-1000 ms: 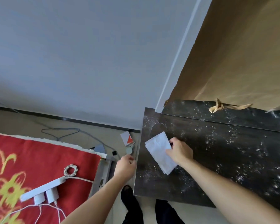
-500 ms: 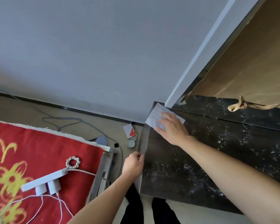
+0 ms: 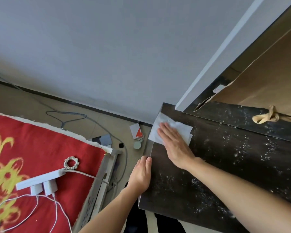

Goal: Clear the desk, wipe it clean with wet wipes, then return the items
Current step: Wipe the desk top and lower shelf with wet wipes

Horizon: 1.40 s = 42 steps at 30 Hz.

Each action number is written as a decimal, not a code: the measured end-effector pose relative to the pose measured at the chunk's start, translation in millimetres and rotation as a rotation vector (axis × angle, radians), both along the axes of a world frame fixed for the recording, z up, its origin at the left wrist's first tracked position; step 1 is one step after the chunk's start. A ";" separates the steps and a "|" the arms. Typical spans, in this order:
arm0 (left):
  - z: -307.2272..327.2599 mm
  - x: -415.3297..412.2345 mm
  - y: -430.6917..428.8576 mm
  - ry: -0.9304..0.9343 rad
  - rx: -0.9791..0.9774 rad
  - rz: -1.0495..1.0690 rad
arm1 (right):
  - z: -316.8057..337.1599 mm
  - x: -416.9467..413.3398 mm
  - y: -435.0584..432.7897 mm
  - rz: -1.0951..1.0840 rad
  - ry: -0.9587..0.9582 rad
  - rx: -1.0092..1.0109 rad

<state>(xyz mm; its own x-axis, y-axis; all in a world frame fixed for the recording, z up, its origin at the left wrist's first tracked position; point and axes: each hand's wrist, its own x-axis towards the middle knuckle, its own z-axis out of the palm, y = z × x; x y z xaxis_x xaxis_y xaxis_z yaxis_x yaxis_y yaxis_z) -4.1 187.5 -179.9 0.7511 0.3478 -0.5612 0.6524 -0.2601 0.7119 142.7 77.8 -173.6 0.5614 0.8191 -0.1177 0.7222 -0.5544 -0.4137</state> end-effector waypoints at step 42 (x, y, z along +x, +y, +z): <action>21.3 15.8 -9.7 0.261 0.067 0.078 | 0.1 67.9 -74.3 -0.217 -0.018 0.073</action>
<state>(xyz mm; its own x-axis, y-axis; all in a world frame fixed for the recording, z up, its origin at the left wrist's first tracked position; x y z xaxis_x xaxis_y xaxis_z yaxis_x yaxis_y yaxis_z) 11.7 177.8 -158.6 0.5531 0.4419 -0.7063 0.8316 -0.2423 0.4997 210.6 3.5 -173.5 0.7268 0.6850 -0.0512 0.5967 -0.6666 -0.4468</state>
